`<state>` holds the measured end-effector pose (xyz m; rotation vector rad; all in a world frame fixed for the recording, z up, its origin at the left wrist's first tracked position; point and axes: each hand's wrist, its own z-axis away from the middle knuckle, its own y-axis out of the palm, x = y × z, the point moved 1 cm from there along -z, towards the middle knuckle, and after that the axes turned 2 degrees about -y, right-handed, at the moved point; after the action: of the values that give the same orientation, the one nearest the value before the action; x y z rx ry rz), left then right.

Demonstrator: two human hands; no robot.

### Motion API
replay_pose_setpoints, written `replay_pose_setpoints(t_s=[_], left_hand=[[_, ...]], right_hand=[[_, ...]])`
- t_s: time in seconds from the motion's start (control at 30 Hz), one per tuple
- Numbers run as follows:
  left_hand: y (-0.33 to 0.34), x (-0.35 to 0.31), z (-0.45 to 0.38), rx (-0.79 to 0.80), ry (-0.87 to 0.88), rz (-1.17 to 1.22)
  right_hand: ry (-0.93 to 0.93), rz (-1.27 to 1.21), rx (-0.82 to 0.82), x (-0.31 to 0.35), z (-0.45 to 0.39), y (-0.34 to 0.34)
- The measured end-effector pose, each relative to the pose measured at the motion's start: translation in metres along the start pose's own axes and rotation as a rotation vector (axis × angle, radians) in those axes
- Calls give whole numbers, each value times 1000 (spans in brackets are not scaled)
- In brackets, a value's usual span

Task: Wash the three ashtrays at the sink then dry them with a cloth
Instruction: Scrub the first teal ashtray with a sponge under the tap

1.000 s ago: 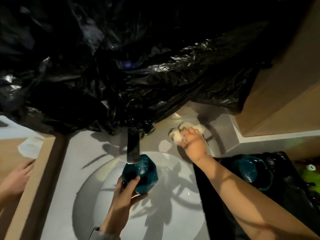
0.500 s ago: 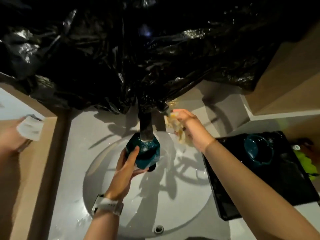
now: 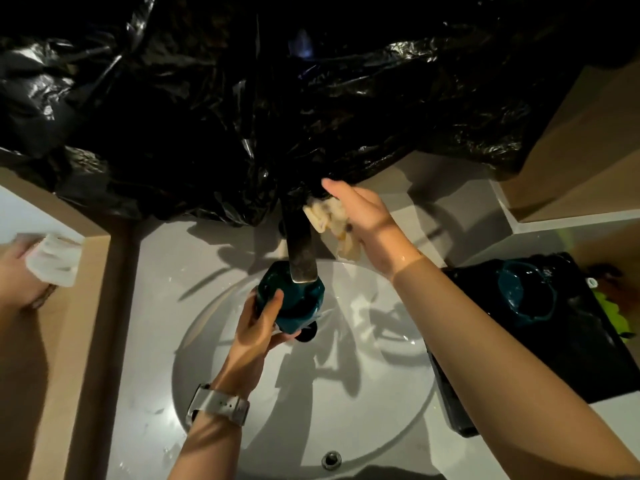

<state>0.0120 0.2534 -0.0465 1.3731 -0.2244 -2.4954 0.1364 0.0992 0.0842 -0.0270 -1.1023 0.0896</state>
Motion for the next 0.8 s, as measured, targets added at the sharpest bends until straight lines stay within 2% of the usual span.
replay_pose_setpoints(t_s=[0.1, 0.27, 0.37, 0.47, 0.63, 0.8], left_hand=[[-3, -1, -7, 11, 13, -50], [0, 5, -12, 29, -10, -93], [6, 7, -9, 36, -35, -67], [12, 7, -7, 94, -63, -13], [15, 13, -7, 98, -106, 15], [11, 15, -1, 113, -86, -5]], right_hand=[[152, -93, 3, -38, 11, -22], [193, -328, -60, -129, 35, -58], [256, -465, -99, -155, 48, -68], [198, -397, -150, -157, 63, -69], [20, -158, -270, -159, 68, -69], [65, -187, -288, -157, 73, -69]])
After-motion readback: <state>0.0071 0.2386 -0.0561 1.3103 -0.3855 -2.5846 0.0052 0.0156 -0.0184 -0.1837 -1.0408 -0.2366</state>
